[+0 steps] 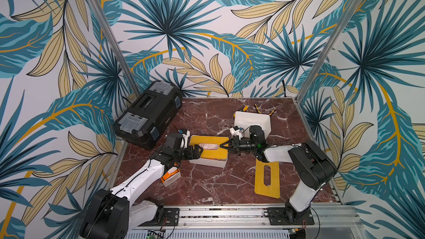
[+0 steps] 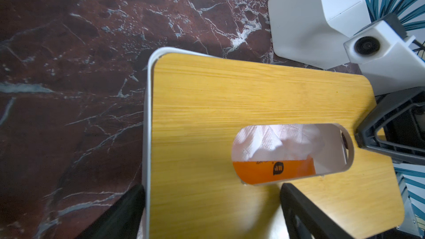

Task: Put the tissue paper into the tissue box
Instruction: Close the box lid on the tissue box.

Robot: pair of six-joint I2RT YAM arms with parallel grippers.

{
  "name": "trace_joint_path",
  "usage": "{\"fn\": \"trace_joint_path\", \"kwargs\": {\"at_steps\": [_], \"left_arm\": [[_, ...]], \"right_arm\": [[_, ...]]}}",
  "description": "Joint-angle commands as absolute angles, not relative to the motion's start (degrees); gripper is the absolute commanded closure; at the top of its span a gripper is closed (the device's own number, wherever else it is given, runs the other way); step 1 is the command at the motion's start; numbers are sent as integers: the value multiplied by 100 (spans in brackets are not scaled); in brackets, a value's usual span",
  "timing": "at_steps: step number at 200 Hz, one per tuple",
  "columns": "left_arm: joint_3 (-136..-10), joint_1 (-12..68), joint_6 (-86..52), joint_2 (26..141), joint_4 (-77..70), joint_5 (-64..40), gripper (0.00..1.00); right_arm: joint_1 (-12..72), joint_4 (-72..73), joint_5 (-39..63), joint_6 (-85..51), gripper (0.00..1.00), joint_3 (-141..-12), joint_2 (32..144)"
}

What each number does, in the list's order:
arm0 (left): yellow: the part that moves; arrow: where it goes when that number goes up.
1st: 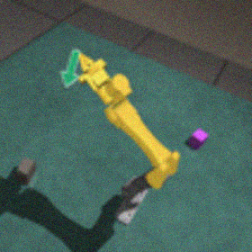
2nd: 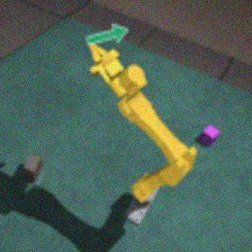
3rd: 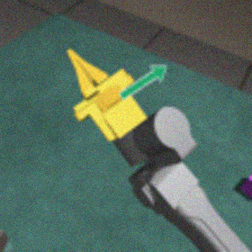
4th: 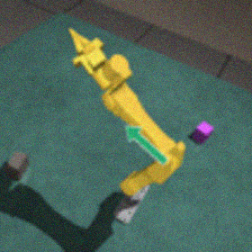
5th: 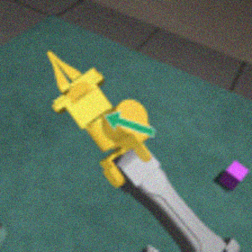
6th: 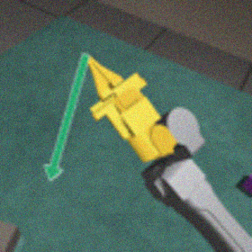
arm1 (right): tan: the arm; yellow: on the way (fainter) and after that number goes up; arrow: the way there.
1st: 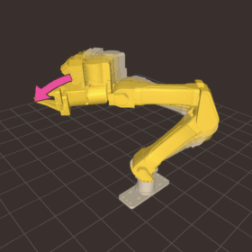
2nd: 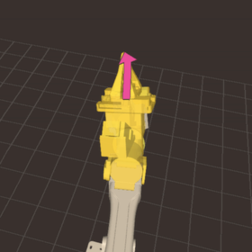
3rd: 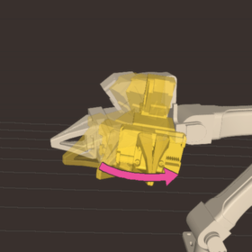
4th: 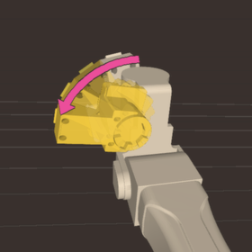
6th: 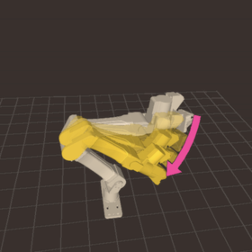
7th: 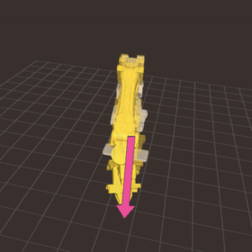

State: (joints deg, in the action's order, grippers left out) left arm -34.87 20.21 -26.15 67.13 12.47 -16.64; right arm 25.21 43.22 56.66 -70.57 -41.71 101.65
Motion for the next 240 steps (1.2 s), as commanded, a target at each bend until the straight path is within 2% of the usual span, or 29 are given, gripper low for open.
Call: {"fn": "trace_joint_path", "kwargs": {"at_steps": [1, 189, 240], "left_arm": [[-3814, 2048, -2487, 6831, 1178, -1888, 5], [-3937, 2039, -2751, 7314, 827, -1598, 8], [-3981, 2031, -2681, 7372, 927, -1435, 16]], "right_arm": [[2617, 4486, 5625, -7057, 100, -4148, 10362], [2717, 5189, 5634, -7347, 100, -4148, 10959], [2738, 5361, 5618, -7405, 100, -4113, 11105]]}}
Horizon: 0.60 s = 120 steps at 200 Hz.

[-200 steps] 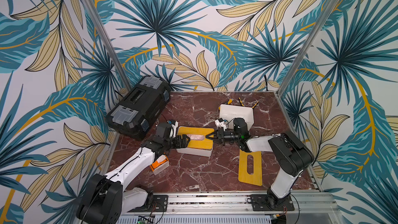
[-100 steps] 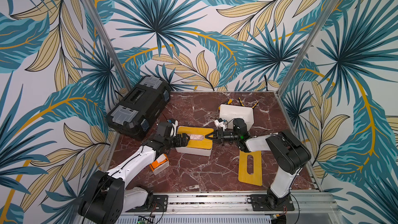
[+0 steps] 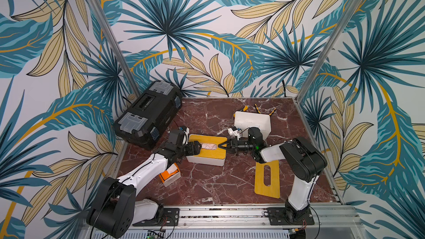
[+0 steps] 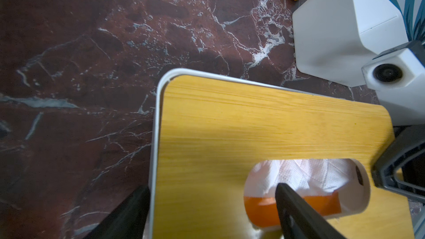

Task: Put the tissue paper into the tissue box
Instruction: Close the box lid on the tissue box.

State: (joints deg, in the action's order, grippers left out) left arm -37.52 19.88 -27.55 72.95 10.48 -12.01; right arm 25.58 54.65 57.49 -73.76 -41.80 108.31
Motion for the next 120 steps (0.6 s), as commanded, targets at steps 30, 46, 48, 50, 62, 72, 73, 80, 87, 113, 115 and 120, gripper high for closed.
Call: {"fn": "trace_joint_path", "kwargs": {"at_steps": [30, 46, 48, 50, 62, 72, 73, 80, 87, 113, 115, 120], "left_arm": [[-3981, 2035, -2569, 7383, 1060, -1271, 22], [-3998, 2041, -2508, 7374, 1137, -1187, 26], [-3999, 2044, -2501, 7374, 1146, -1180, 27], [-4003, 2043, -2493, 7374, 1157, -1170, 28], [-4016, 2048, -2455, 7374, 1207, -1120, 32], [-4024, 2045, -2427, 7374, 1243, -1078, 35], [-4025, 2046, -2422, 7374, 1246, -1071, 35], [-4033, 2048, -2402, 7373, 1278, -1043, 36], [-4041, 2046, -2379, 7370, 1307, -1008, 36], [-4069, 2048, -2273, 7374, 1431, -899, 39], [-4069, 2043, -2269, 7374, 1439, -884, 39], [-4078, 2047, -2255, 7372, 1456, -880, 39]], "right_arm": [[2760, 5488, 5607, -7444, 100, -4105, 11239], [2777, 5599, 5599, -7503, 100, -4110, 11322], [2777, 5612, 5599, -7512, 100, -4112, 11338], [2784, 5622, 5599, -7521, 100, -4113, 11345], [2800, 5695, 5590, -7564, 100, -4122, 11409], [2810, 5812, 5590, -7644, 100, -4122, 11471], [2811, 5824, 5590, -7650, 100, -4122, 11475], [2818, 5896, 5590, -7694, 100, -4121, 11509], [2826, 5923, 5590, -7708, 100, -4126, 11532], [2823, 5949, 5590, -7722, 100, -4140, 11606], [2822, 5945, 5594, -7720, 100, -4140, 11605], [2821, 5941, 5590, -7717, 100, -4140, 11605]]}}
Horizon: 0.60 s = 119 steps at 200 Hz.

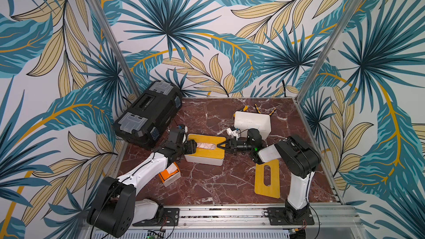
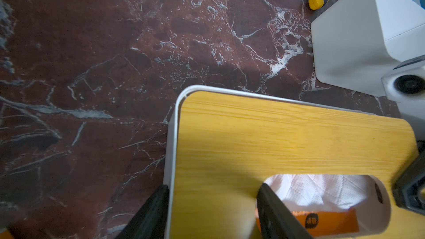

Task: Put the tissue paper into the tissue box
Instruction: Close the box lid on the tissue box.

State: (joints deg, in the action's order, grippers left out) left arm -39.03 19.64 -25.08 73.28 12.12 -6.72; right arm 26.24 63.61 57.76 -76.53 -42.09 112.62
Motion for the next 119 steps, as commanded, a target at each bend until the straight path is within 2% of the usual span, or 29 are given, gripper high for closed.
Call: {"fn": "trace_joint_path", "kwargs": {"at_steps": [1, 21, 81, 119], "left_arm": [[-4073, 2048, -2252, 7373, 1458, -875, 39], [-4069, 2043, -2224, 7374, 1479, -823, 40], [-4043, 2048, -2164, 7409, 1503, -794, 41], [-4034, 2048, -2127, 7409, 1545, -736, 41]], "right_arm": [[2826, 5941, 5590, -7713, 100, -4140, 11599], [2821, 5802, 5571, -7630, 100, -4136, 11572], [2822, 4340, 5476, -6811, 82, -4307, 11147], [2808, 3245, 5446, -6187, 77, -4561, 10858]]}}
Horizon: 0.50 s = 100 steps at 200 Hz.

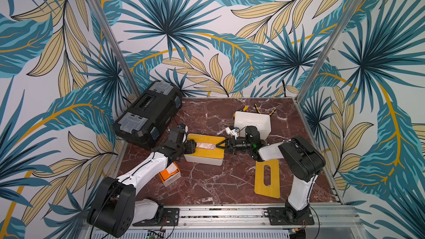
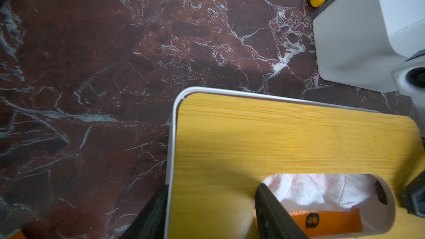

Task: Put the tissue paper into the tissue box
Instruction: Close the box lid on the tissue box.

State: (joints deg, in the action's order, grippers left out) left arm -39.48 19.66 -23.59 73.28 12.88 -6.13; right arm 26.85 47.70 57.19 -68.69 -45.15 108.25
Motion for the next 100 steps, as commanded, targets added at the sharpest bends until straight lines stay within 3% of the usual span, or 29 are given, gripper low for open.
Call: {"fn": "trace_joint_path", "kwargs": {"at_steps": [1, 100], "left_arm": [[-4034, 2048, -2127, 7409, 1546, -737, 41], [-4022, 2047, -2074, 7413, 1564, -700, 41]], "right_arm": [[2802, 3217, 5447, -6170, 77, -4566, 10848], [2525, 1161, 5323, -4993, 72, -4950, 10277]]}}
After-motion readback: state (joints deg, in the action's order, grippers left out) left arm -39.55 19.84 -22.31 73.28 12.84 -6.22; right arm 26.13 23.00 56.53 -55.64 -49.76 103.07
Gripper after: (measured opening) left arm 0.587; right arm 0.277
